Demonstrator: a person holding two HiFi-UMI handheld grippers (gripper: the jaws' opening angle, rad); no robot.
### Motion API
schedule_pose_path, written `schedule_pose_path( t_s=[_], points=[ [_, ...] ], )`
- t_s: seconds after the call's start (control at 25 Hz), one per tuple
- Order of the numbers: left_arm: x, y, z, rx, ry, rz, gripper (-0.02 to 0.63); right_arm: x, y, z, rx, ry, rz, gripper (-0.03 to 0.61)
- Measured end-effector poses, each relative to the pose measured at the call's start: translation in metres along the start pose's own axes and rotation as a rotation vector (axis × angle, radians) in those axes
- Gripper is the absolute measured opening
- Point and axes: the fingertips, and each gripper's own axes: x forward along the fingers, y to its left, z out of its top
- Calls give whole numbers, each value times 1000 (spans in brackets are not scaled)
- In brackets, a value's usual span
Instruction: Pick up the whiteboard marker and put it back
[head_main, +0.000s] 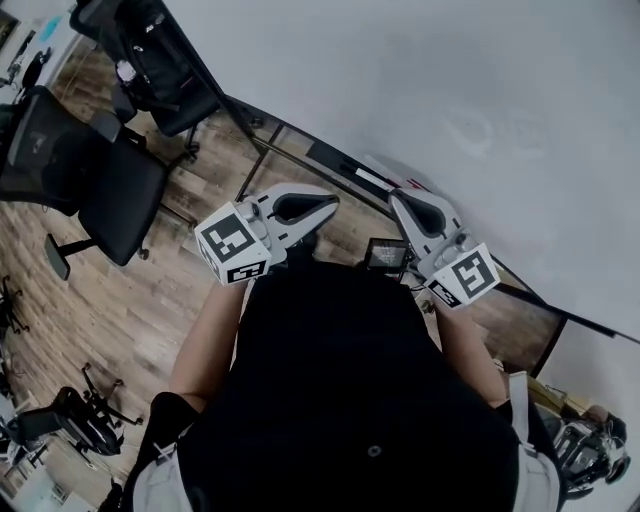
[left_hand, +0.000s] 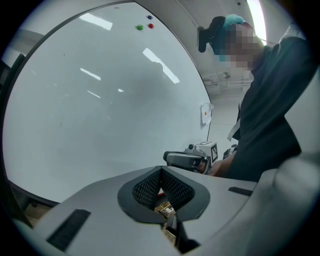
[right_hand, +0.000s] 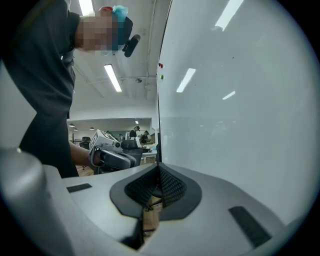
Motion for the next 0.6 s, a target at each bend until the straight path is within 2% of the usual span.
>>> schedule_pose_path(
  t_s=[0.2, 0.44, 0.6],
  points=[
    [-8, 15, 5, 1, -4, -31, 12, 12, -8, 0, 16, 2, -69, 20],
    [-11, 30, -14, 122, 132, -79, 13, 36, -6, 2, 26, -13, -118, 20],
    [-13, 32, -23, 163, 191, -125, 14, 45, -2, 0, 29, -5, -138, 20]
  ],
)
